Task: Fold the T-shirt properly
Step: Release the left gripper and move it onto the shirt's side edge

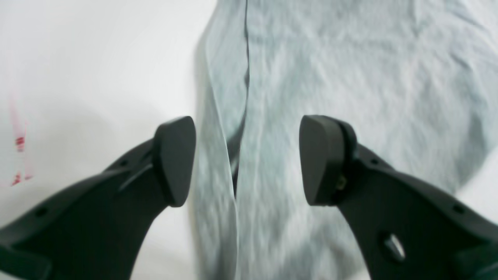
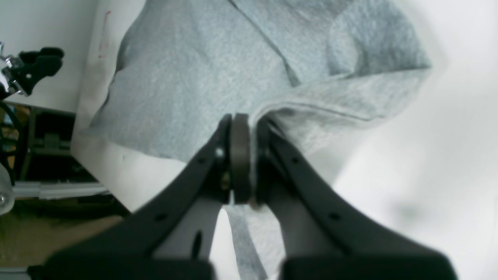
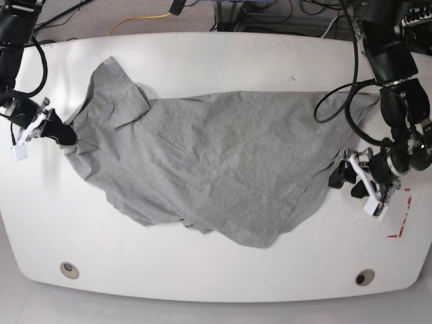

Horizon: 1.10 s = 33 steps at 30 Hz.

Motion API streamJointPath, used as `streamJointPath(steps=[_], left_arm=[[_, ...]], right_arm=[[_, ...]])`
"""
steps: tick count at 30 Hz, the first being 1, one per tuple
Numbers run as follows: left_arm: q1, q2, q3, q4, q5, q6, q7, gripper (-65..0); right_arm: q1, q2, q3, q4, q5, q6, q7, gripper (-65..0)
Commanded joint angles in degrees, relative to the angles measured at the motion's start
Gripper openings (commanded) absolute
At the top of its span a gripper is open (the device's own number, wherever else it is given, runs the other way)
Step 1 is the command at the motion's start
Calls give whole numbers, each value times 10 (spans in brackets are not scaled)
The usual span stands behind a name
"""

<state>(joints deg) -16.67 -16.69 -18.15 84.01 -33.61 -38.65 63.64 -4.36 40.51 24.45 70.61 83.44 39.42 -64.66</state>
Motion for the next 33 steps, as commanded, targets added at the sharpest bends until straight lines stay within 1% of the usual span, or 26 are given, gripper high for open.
streamJointPath(steps=[1,4,6,8,10,12,17,20,23,27,33], left_arm=[[-30,13,-1,-26,31,-2,-24,-257],[-57,40,-1,-66,82,-2,-36,-256],[-72,54,0,-89,106,-3,-49,-256],[-90,68,20,-132,133,-4,-81,-256],[-100,71,52,-164,145,-4,-109,-256],[-106,72,82,-197,147,-4,-131,-256],[-130,74,130,-297,150,-1,-203,-256],[-145,78,152,-353,150,0,-232,-256],[-147,77,152,-377,150,0,-244,-256],[-145,73,154,-377,150,0,-261,-256],[-145,72,153,-377,150,0,-265,-256]], right_arm=[[8,18,7,9,16,6,10,-650],[8,18,7,9,16,6,10,-650],[8,18,7,7,16,6,10,-650],[9,18,7,8,16,6,11,-650],[16,18,7,9,16,6,11,-650],[17,18,7,9,16,6,11,-650],[19,18,7,7,16,6,11,-650],[20,18,7,7,16,6,11,-650],[20,18,7,7,16,6,11,-650],[20,18,7,7,16,6,11,-650],[20,18,7,7,16,6,11,-650]])
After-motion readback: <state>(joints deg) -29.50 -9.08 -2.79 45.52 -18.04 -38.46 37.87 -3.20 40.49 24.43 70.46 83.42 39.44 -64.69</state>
